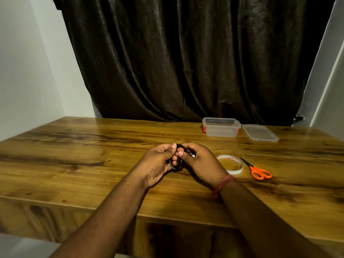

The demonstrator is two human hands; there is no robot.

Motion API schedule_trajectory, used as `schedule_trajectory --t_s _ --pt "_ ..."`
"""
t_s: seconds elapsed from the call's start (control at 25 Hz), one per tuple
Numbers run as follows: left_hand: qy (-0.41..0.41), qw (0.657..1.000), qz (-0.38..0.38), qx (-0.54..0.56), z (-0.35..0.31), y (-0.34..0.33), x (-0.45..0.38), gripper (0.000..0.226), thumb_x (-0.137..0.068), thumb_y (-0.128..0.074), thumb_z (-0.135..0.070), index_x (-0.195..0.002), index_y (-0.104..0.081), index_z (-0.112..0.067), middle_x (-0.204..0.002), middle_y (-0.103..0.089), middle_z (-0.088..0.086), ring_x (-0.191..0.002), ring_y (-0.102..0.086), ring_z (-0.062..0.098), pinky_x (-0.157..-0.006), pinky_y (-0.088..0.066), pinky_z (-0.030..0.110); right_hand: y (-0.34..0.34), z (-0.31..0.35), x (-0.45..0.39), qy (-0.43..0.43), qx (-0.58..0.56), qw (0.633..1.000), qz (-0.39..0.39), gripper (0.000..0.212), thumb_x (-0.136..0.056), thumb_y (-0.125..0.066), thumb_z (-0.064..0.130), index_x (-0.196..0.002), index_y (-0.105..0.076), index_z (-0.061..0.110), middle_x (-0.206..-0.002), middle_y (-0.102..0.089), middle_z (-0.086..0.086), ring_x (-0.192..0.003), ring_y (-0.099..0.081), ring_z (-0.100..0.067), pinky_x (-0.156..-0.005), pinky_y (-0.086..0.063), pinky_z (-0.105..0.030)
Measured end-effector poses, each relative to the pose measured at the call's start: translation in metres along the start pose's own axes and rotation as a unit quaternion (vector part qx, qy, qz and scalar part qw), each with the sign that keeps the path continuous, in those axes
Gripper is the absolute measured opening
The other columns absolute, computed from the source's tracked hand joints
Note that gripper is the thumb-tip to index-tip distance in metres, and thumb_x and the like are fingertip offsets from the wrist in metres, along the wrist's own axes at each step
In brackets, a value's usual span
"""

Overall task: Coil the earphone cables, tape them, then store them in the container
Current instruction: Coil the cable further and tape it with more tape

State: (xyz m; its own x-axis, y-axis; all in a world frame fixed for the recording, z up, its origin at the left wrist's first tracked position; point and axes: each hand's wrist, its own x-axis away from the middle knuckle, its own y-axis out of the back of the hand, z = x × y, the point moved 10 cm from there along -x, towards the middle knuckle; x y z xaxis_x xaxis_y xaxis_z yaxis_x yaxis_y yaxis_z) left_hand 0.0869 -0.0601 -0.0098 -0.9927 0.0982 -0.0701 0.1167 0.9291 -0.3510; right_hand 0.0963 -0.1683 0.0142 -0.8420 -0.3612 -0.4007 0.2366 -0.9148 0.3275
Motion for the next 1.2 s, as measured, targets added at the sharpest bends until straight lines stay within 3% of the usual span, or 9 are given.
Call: schedule_trajectory --t_s 0.48,0.64,0.8,1.0,1.2 --pt "-0.016 0.997 -0.063 -0.048 -0.001 0.012 0.000 0.019 -0.095 -0.060 -0.010 -0.101 -0.067 0.006 -0.076 -0.063 0.011 -0.061 -0.059 0.010 -0.060 -0.055 0.022 -0.002 -0.014 -0.004 -0.052 0.058 0.997 -0.006 0.015 -0.100 -0.054 0.028 -0.098 -0.066 0.019 -0.091 -0.071 0.002 -0.081 -0.063 -0.011 -0.075 -0.050 -0.030" --pt "-0.044 0.994 -0.098 -0.004 -0.010 0.023 0.002 0.024 -0.090 -0.066 -0.003 -0.112 -0.059 -0.004 -0.080 -0.065 0.015 -0.062 -0.063 0.014 -0.059 -0.056 0.026 -0.001 -0.014 -0.002 -0.049 0.069 0.996 -0.010 0.014 -0.100 -0.053 0.026 -0.093 -0.063 0.021 -0.083 -0.067 0.004 -0.069 -0.057 -0.007 -0.069 -0.049 -0.030" --pt "-0.054 0.996 -0.076 -0.018 -0.014 0.016 0.004 0.006 -0.092 -0.061 0.000 -0.098 -0.061 -0.002 -0.076 -0.066 0.010 -0.061 -0.062 0.011 -0.060 -0.057 0.023 0.003 -0.013 0.000 -0.060 0.052 0.997 -0.021 0.015 -0.101 -0.052 0.026 -0.093 -0.063 0.019 -0.090 -0.070 -0.002 -0.065 -0.058 -0.007 -0.060 -0.052 -0.022" --pt "-0.079 0.993 -0.066 -0.052 -0.019 0.012 0.006 0.020 -0.088 -0.063 0.007 -0.104 -0.064 -0.004 -0.081 -0.069 0.007 -0.070 -0.065 0.012 -0.073 -0.057 0.027 0.008 -0.015 0.001 -0.078 0.018 0.996 -0.042 0.017 -0.101 -0.052 0.028 -0.094 -0.065 0.021 -0.091 -0.073 -0.003 -0.063 -0.061 -0.014 -0.069 -0.056 -0.039" --pt "-0.147 0.959 -0.119 -0.209 -0.031 0.015 0.011 0.019 -0.089 -0.066 0.000 -0.105 -0.069 -0.008 -0.093 -0.075 0.009 -0.081 -0.071 0.011 -0.073 -0.057 0.023 0.007 -0.018 0.001 -0.092 0.012 0.995 -0.040 0.018 -0.101 -0.052 0.027 -0.096 -0.065 0.017 -0.095 -0.072 -0.006 -0.063 -0.062 -0.015 -0.071 -0.056 -0.041"
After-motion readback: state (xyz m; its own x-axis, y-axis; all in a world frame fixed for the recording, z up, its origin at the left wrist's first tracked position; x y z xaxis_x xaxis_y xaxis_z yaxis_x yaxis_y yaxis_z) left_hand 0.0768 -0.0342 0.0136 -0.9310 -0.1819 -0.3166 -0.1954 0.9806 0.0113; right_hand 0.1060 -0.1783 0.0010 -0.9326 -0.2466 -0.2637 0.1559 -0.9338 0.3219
